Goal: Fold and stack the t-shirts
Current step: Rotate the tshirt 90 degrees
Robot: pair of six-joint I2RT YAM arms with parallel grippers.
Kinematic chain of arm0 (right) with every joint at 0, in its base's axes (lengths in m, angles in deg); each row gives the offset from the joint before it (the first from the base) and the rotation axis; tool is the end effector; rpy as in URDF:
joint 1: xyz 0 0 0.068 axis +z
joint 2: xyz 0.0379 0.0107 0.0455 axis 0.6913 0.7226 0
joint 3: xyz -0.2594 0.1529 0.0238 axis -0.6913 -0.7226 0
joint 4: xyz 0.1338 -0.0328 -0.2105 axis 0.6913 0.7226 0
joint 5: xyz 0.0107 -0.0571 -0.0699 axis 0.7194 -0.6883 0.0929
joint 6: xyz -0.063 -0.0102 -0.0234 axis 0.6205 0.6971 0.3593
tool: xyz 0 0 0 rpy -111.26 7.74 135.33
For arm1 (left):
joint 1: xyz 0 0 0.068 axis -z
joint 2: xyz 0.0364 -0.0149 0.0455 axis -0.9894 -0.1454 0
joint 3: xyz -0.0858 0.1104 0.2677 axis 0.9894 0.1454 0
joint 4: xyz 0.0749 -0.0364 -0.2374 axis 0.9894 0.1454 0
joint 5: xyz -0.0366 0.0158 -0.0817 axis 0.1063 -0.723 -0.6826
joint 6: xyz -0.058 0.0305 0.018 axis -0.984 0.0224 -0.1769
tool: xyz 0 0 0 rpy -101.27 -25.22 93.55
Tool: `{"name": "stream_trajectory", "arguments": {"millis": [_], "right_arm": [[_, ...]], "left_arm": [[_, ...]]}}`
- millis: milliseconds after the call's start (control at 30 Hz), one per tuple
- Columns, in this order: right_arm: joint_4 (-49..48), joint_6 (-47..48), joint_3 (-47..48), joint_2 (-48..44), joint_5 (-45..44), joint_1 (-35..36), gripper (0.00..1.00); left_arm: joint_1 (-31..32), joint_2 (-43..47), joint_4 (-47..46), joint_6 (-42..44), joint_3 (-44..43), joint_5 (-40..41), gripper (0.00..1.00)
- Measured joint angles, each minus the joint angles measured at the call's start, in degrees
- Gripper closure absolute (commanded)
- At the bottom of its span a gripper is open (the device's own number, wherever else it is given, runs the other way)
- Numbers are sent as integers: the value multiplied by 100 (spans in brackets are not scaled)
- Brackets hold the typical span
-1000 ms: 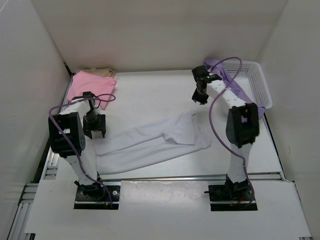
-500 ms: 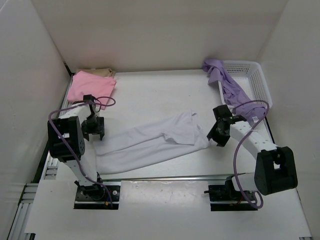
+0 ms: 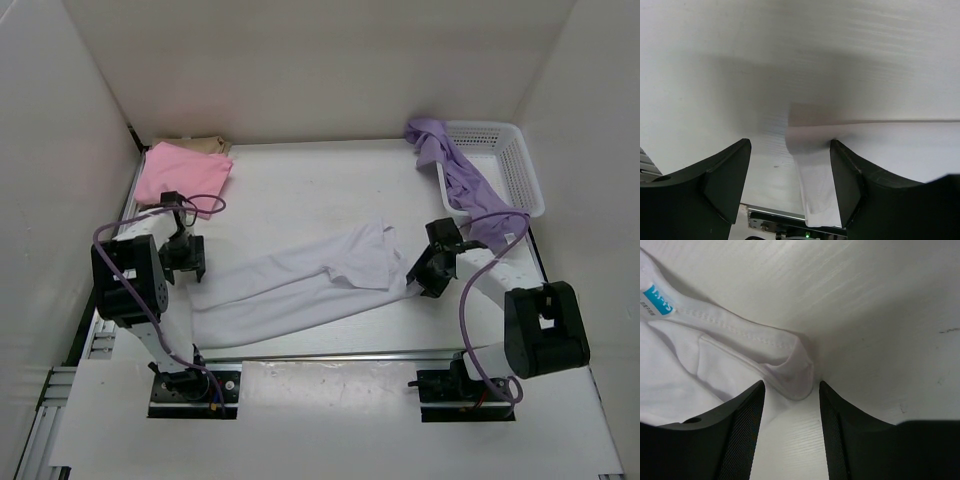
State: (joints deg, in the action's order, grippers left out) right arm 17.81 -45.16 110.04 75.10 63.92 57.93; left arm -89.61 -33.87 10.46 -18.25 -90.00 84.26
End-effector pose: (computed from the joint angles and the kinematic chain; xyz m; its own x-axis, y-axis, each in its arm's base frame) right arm 0.2290 0.0532 0.1801 -0.7597 0.5684 -0.3157 0.5202 0.8227 0.2294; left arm 0.2933 0.0489 0.1824 -0.9893 -0.1384 -0.0457 -0.1436 0.9792 0.1436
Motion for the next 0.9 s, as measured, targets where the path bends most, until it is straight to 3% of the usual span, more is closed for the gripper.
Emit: {"name": "stream_trajectory", "arguments": {"millis": [67, 100, 200, 400, 533, 633, 733, 767, 900], "right_arm": [[-59, -13, 63, 149, 85, -35, 64], [-72, -26, 157, 282, 133, -44, 80], [-76, -70, 629, 876, 354, -114, 97], [363, 131, 2461, 2321, 334, -120, 100], [968, 275, 4996, 3869, 289, -234, 100], [994, 415, 7193, 5160, 227, -409, 94], [844, 549, 9082, 6275, 284, -522, 65], [702, 592, 9364, 6472, 398, -557, 50], [166, 623, 8636, 6168, 754, -511, 39]], "left_arm": [[-50, 11, 31, 0, 9, 0, 25], [-68, 13, 37, 0, 9, -4, 23], [-103, 46, 103, 2, -4, -17, 20], [-103, 284, 234, 0, -170, -83, 19], [-76, 374, 260, 0, -249, -101, 19], [11, 361, 319, 0, -249, -101, 18], [210, 308, 345, 0, -249, -107, 18], [273, 278, 348, 0, -251, -127, 18], [503, 140, 363, 0, -254, -212, 18]]}}
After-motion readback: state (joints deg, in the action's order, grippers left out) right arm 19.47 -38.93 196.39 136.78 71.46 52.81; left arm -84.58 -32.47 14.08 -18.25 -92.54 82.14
